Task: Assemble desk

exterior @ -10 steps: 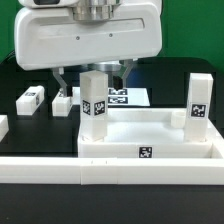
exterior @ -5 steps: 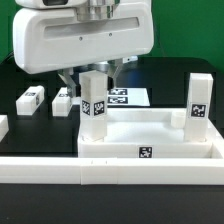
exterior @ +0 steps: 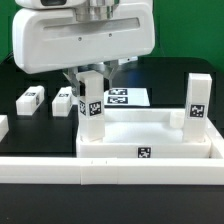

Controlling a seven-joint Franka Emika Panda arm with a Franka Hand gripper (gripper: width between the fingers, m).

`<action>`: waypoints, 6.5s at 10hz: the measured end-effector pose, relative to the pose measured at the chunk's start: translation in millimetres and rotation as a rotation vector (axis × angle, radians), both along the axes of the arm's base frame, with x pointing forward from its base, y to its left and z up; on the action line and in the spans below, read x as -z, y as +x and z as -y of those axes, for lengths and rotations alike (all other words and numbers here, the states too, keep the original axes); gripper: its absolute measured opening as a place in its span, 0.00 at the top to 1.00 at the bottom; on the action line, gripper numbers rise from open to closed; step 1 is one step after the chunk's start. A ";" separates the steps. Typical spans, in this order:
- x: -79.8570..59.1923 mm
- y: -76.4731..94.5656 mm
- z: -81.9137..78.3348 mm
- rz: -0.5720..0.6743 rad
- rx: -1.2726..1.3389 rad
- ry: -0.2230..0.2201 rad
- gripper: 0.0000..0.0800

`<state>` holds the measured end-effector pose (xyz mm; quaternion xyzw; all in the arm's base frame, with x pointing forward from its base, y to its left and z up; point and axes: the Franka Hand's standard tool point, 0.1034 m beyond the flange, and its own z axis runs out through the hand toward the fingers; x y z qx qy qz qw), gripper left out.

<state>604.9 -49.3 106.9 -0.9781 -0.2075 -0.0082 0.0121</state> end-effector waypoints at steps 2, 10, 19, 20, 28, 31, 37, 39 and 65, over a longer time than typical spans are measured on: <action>1.4 -0.6 0.3 -0.007 0.248 0.008 0.64; 3.2 -2.1 3.4 -0.046 1.326 0.023 0.64; 2.7 -2.7 -1.8 -0.032 0.924 0.018 0.19; 3.0 -2.6 -4.1 -0.029 0.806 0.018 0.19; 3.6 -2.9 -3.4 -0.009 0.135 0.012 0.19; 3.6 -3.2 0.0 -0.003 -0.054 0.009 0.30; 3.7 -3.2 0.0 -0.005 0.009 0.010 0.64; 3.9 -3.3 0.0 -0.013 0.247 0.015 0.64; 3.3 -2.9 1.6 -0.007 0.055 0.006 0.19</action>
Offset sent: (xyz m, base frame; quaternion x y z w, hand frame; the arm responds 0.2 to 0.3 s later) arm -0.0045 -0.0013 -0.0088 -0.0460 -0.0079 0.3155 0.9478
